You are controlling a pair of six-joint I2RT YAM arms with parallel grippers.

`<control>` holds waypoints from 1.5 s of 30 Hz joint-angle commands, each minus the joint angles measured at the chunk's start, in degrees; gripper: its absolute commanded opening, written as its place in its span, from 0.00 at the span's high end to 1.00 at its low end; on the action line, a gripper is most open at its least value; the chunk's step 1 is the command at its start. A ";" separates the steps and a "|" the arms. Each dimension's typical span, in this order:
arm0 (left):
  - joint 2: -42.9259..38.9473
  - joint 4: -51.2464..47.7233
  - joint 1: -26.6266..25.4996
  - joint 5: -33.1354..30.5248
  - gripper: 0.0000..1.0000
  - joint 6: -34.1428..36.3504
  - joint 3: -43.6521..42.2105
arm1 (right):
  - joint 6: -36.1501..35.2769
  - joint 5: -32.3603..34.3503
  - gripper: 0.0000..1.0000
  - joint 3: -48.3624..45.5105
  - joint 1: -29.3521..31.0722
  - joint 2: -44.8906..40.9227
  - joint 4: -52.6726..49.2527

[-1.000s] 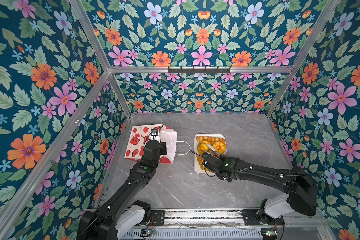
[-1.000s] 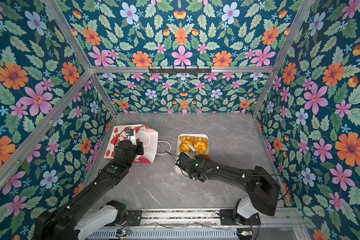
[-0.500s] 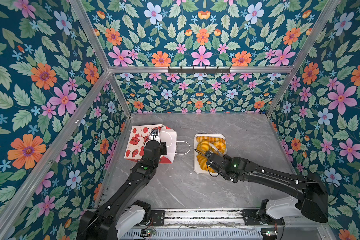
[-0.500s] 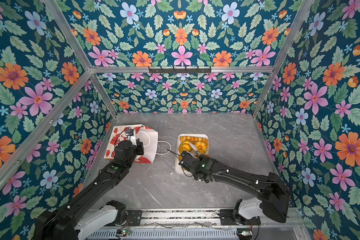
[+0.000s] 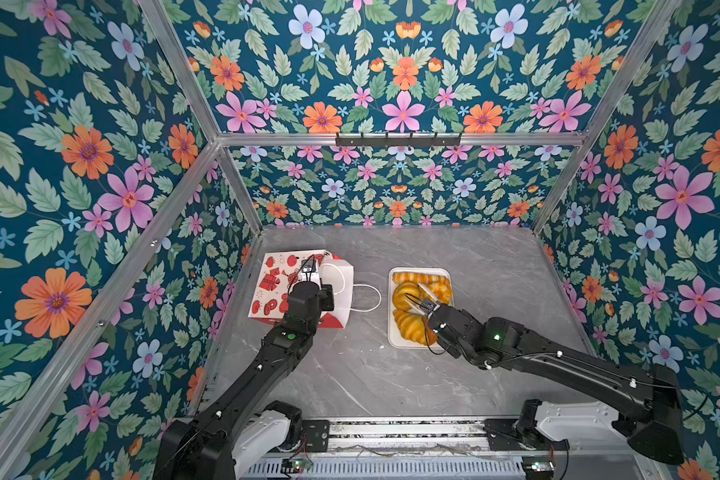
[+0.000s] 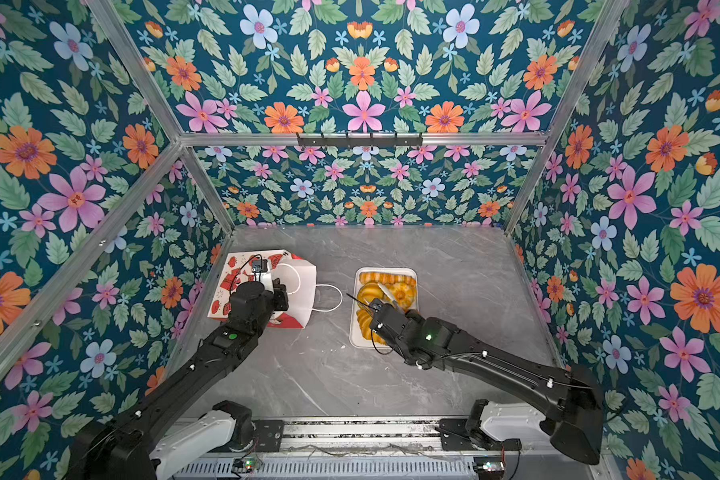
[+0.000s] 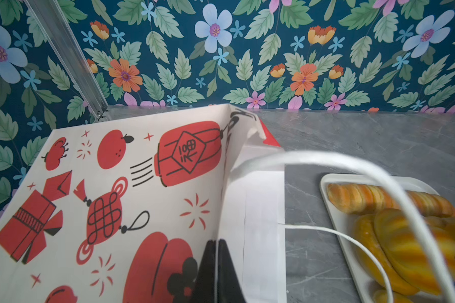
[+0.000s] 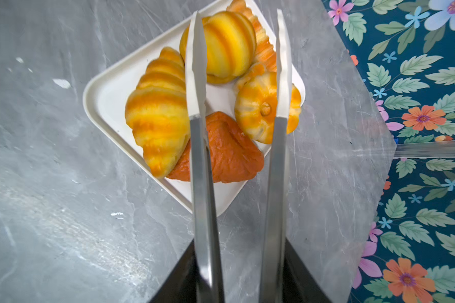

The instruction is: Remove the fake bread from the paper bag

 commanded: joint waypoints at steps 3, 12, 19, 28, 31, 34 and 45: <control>-0.32 0.60 0.03 1.46 1.00 -1.10 1.82 | 5.78 -0.08 0.60 -0.31 -2.09 -4.93 1.94; -2.32 -2.89 0.00 9.04 1.00 -3.75 8.72 | 19.40 -13.13 0.64 -5.66 -20.96 -10.04 1.87; -2.70 -6.97 0.00 17.89 1.00 -13.80 14.07 | 27.39 -26.45 0.63 -12.61 -38.79 -8.54 5.20; -2.61 -5.80 -0.04 26.25 1.00 -30.99 13.49 | 28.26 -28.59 0.59 -14.05 -45.15 3.29 7.67; -3.21 -5.61 0.03 28.48 1.00 -33.85 12.86 | 28.81 -31.38 0.57 -14.00 -47.36 6.53 8.81; -3.79 -4.57 -0.02 30.17 1.00 -37.07 11.53 | 28.95 -33.22 0.49 -13.88 -49.25 8.18 9.52; -2.00 2.50 0.05 34.30 1.00 -43.03 7.40 | 29.52 -32.11 0.21 -14.04 -50.84 6.63 9.86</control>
